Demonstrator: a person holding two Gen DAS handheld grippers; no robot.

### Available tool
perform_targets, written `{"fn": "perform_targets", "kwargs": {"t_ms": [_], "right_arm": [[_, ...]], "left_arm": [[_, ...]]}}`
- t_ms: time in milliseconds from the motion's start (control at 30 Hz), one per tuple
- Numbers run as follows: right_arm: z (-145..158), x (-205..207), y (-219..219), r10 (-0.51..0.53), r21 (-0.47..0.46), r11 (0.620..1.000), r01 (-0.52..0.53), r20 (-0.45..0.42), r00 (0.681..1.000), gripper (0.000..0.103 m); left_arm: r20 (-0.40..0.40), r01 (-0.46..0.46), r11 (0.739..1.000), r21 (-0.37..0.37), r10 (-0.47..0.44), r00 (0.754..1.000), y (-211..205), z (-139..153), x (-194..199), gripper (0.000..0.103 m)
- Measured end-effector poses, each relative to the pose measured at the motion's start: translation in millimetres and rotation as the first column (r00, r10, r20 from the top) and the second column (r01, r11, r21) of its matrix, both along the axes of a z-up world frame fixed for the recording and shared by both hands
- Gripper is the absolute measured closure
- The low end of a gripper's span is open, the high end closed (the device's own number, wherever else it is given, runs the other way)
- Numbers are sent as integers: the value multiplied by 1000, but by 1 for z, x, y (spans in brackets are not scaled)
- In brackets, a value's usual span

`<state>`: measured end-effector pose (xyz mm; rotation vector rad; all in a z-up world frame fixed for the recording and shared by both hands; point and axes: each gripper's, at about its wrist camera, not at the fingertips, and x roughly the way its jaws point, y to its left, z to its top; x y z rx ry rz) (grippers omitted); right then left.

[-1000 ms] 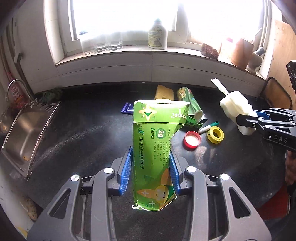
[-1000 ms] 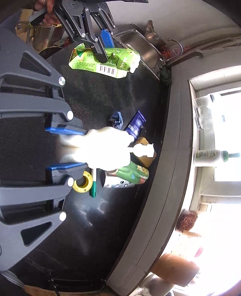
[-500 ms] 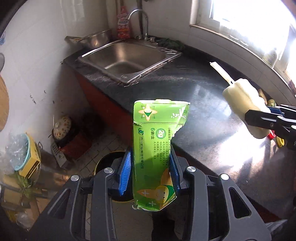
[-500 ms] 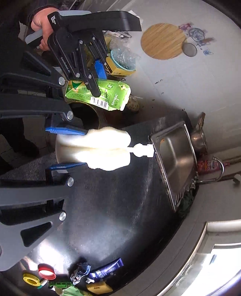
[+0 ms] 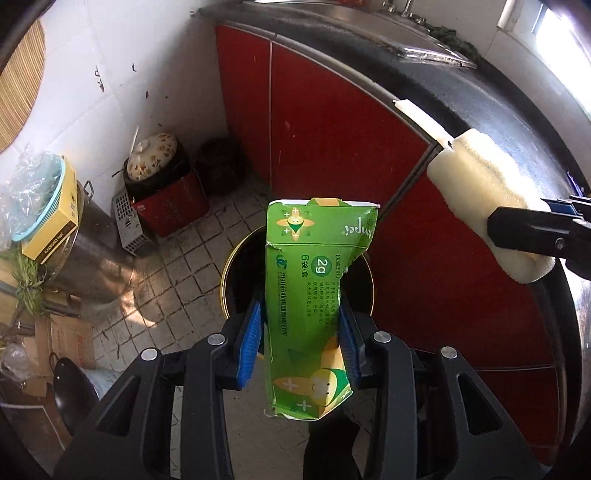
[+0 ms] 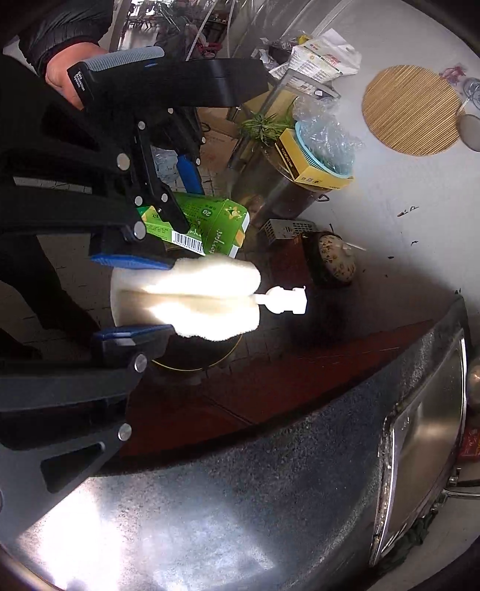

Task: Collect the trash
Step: 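Carry carton and foam to the bin and open both tools over it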

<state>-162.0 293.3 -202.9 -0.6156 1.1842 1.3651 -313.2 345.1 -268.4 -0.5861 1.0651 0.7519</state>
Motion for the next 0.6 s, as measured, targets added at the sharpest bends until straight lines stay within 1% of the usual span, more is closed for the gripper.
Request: {"fn": "perform_targets", "kwargs": {"t_ms": [167, 267, 333, 367, 433, 467, 500, 533, 567, 600], "right_arm": [[-41, -4, 22, 11, -77, 997, -12, -7, 1000, 78], [-54, -1, 32, 7, -96, 995, -7, -8, 1000, 77], [-60, 0, 39, 6, -107, 994, -7, -4, 1000, 76], [-60, -1, 42, 7, -107, 994, -7, -5, 1000, 74], [-61, 0, 47, 5, -106, 994, -6, -5, 1000, 62], [-61, -1, 50, 4, -111, 994, -5, -11, 1000, 49], [-61, -1, 53, -1, -112, 994, 0, -8, 1000, 36], [-60, 1, 53, -8, -103, 995, 7, -9, 1000, 31], [-58, 3, 54, -13, -95, 995, 12, -13, 1000, 29], [-55, 5, 54, -14, -90, 996, 13, -17, 1000, 29]], "left_arm": [[4, -27, 999, -44, 28, 1000, 17, -36, -2, 66], [4, -24, 998, -56, 24, 1000, 21, -46, -2, 65], [0, -16, 999, -48, 16, 1000, 23, -49, -1, 65], [-2, -13, 999, -46, 13, 1000, 23, -50, 0, 65], [2, -13, 998, -54, 13, 1000, 28, -55, -2, 61], [4, -15, 998, -57, 16, 1000, 28, -53, -1, 45], [-5, -25, 999, -40, 24, 1000, 29, -52, -1, 28], [-4, -28, 999, -20, 28, 1000, 28, -49, -2, 27], [-1, -24, 1000, -14, 24, 1000, 29, -47, -2, 26], [-2, -19, 1000, -17, 19, 1000, 29, -46, -1, 26]]}}
